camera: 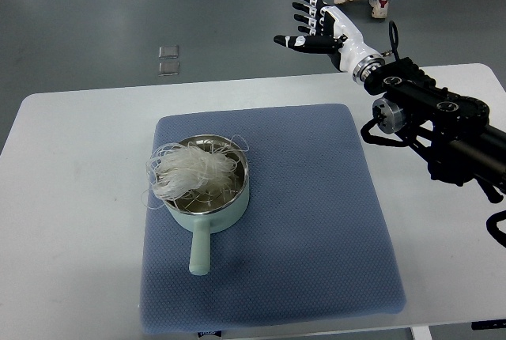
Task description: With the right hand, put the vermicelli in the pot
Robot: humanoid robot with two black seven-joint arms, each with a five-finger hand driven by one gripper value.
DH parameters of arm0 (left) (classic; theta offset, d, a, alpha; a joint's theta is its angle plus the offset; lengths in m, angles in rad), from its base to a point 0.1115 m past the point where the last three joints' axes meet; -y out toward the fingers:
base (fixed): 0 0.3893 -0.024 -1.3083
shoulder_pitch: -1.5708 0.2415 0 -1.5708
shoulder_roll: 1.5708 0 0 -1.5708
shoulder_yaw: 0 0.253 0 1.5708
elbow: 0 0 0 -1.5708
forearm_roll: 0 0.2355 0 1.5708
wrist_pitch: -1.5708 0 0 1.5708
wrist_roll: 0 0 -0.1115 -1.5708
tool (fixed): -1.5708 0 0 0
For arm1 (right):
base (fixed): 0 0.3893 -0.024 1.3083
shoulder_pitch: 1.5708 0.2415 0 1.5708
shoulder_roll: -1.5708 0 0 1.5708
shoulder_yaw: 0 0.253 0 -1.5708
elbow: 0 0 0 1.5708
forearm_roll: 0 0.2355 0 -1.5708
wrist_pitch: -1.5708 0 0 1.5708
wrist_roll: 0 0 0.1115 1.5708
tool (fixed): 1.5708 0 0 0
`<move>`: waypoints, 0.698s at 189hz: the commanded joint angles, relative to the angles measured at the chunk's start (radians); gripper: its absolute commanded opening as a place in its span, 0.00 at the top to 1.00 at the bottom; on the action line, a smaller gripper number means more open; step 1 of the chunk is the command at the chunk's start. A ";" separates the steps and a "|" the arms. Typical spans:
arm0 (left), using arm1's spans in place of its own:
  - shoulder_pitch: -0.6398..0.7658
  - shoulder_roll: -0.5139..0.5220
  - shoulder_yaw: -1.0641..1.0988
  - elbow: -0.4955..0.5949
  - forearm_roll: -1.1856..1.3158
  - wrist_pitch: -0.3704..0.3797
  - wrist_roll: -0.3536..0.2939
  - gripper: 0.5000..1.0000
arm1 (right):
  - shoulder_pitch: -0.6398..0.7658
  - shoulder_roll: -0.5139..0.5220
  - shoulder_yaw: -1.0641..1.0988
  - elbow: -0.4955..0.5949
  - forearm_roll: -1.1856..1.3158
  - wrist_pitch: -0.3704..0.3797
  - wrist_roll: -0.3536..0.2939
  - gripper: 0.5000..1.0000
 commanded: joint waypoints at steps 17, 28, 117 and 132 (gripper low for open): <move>0.000 0.000 0.001 0.000 0.000 0.000 0.000 0.00 | -0.070 0.003 0.088 -0.005 0.010 -0.001 -0.007 0.16; 0.000 0.000 0.001 0.000 0.000 0.000 0.000 0.00 | -0.073 0.001 0.105 -0.005 0.045 -0.001 -0.010 0.16; -0.001 0.000 -0.001 -0.003 0.000 0.000 0.000 0.00 | -0.111 -0.001 0.100 -0.003 0.159 0.010 -0.037 0.15; -0.003 0.000 -0.001 -0.003 0.000 0.000 0.000 0.00 | -0.114 0.001 0.109 -0.005 0.157 0.007 -0.036 0.15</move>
